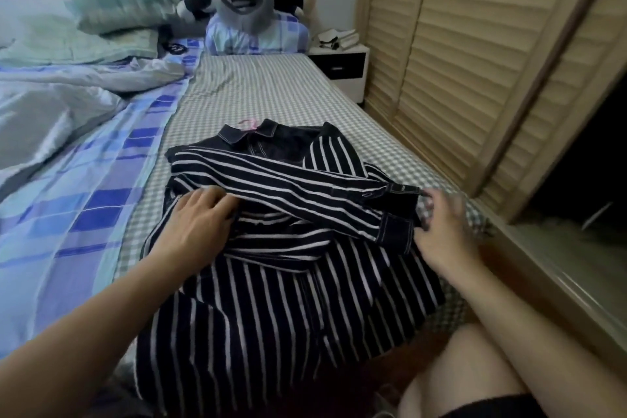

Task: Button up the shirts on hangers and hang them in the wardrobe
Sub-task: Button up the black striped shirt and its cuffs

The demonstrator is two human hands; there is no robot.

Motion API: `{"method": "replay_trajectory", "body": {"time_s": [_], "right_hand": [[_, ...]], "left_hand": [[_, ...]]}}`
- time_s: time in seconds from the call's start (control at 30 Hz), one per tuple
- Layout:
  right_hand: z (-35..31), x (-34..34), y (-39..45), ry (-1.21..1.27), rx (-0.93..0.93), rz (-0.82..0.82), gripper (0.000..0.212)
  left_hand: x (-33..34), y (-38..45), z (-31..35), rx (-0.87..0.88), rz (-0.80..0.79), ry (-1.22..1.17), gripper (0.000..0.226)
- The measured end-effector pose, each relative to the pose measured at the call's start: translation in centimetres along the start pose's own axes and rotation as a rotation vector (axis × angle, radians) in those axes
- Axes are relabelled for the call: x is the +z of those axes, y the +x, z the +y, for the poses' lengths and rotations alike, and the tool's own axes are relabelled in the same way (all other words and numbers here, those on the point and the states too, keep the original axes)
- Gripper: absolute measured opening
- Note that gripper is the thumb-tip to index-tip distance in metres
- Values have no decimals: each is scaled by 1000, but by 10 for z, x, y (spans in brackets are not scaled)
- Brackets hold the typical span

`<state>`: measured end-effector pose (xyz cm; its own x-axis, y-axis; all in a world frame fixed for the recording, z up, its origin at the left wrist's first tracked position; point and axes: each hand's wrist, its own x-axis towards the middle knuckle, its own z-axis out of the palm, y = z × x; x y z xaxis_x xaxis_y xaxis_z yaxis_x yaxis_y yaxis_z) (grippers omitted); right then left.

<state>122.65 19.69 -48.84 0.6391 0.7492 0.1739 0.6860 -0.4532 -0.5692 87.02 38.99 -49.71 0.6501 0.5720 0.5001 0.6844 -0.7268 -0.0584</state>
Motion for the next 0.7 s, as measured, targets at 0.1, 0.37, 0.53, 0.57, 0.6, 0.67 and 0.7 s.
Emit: {"method": "replay_trajectory", "body": {"time_s": [0.1, 0.37, 0.53, 0.57, 0.6, 0.67, 0.7], "right_hand": [[-11, -3, 5, -257, -405, 95, 90], [-16, -17, 62, -94, -464, -240, 50], [-50, -6, 14, 49, -786, 30, 47], [-57, 2, -2, -8, -871, -14, 55], [-62, 12, -18, -75, -934, -91, 62], [-65, 33, -44, -238, -1002, -313, 70], [-65, 40, -53, -289, -1014, -408, 70]], "left_hand": [[-6, 10, 24, 53, -29, 1, 67], [10, 39, 39, 43, -9, 78, 37], [-59, 51, -22, -218, 267, 46, 36], [-71, 49, -28, -333, 267, -5, 36], [-76, 43, -30, -440, 203, -70, 37], [-69, 18, -26, -531, -58, -200, 45], [-62, 0, -19, -552, -174, -260, 52]]}}
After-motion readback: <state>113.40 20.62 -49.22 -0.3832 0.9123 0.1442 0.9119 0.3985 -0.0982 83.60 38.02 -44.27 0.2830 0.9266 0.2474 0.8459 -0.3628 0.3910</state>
